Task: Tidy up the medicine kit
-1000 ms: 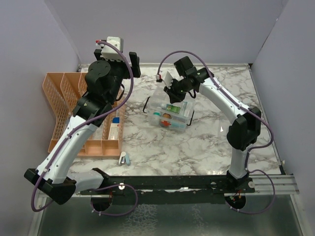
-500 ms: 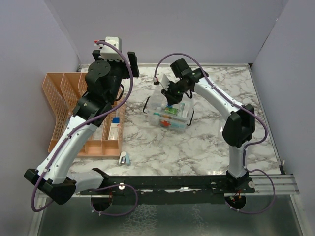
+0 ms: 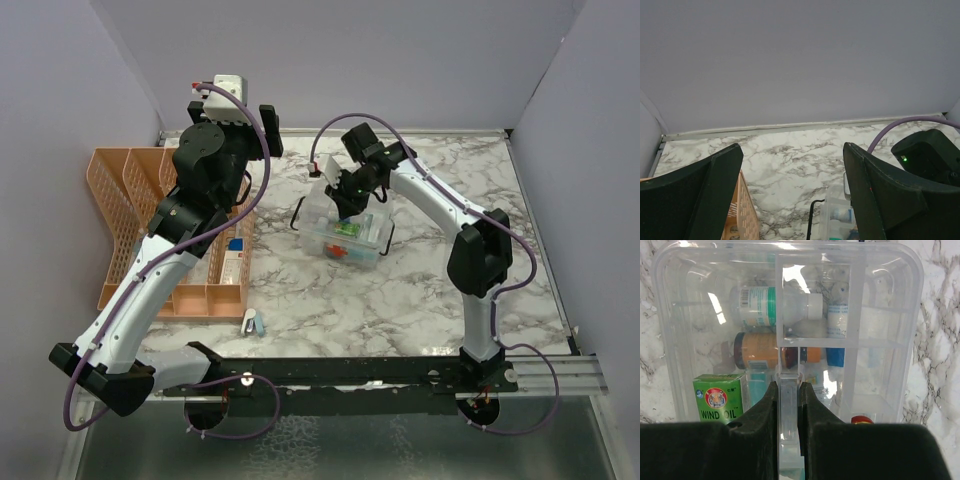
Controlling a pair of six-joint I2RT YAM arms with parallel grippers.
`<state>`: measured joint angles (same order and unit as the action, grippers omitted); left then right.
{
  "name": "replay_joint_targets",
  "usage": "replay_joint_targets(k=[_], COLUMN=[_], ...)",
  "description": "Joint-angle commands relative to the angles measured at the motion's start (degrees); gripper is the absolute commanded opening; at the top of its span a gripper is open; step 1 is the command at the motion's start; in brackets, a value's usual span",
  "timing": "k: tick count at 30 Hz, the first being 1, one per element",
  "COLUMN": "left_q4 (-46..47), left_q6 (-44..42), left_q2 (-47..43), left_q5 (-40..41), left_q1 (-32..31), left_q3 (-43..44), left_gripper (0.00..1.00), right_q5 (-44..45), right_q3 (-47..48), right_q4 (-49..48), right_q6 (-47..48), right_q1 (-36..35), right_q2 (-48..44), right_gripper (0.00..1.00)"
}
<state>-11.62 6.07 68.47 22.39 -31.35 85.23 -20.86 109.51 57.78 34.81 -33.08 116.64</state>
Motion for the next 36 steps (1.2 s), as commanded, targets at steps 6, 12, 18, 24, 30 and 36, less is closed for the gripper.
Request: replay_joint_targets(k=[6,12,18,24,30,36], left_q4=[1.5,1.6,1.7,1.8,1.9,2.1], left_q6=[0.5,0.4,0.3,0.2,0.4,1.0], left_q2=[-0.4,-0.7,-0.6,-0.5,-0.8,-1.1], left_q5=[-0.7,-0.7,-0.8,-0.9,-1.1,-1.7], left_q1=[-0.2,-0.2,-0.2,-0.2,-0.2,-0.2], left_q3=[-0.8,-1.1,-1.3,-1.4,-1.8,-2.7], left_gripper=[0.85,0.85,0.85,0.85,0.85,0.85], right_q5=[-0.4,1.3,2.5,4.8,8.7,9.4], right_q3=[-0.6,-2.8,-3.7,-4.6,-6.3,-9.1], right_q4=[-4.1,-6.0,-6.2,-5.9,-6.4,-9.1], right_q6=[0.4,0.3,-1.7,-2.9,-3.6,-5.1], right_q1=[-0.7,-0.8,-0.8,-0.8,-0.8,-0.8], right_q2=[2.7,2.7,1.6,-0.7,-5.1,-10.8], right_gripper=[0.05,0.07,0.27,0.37,0.39,0.41])
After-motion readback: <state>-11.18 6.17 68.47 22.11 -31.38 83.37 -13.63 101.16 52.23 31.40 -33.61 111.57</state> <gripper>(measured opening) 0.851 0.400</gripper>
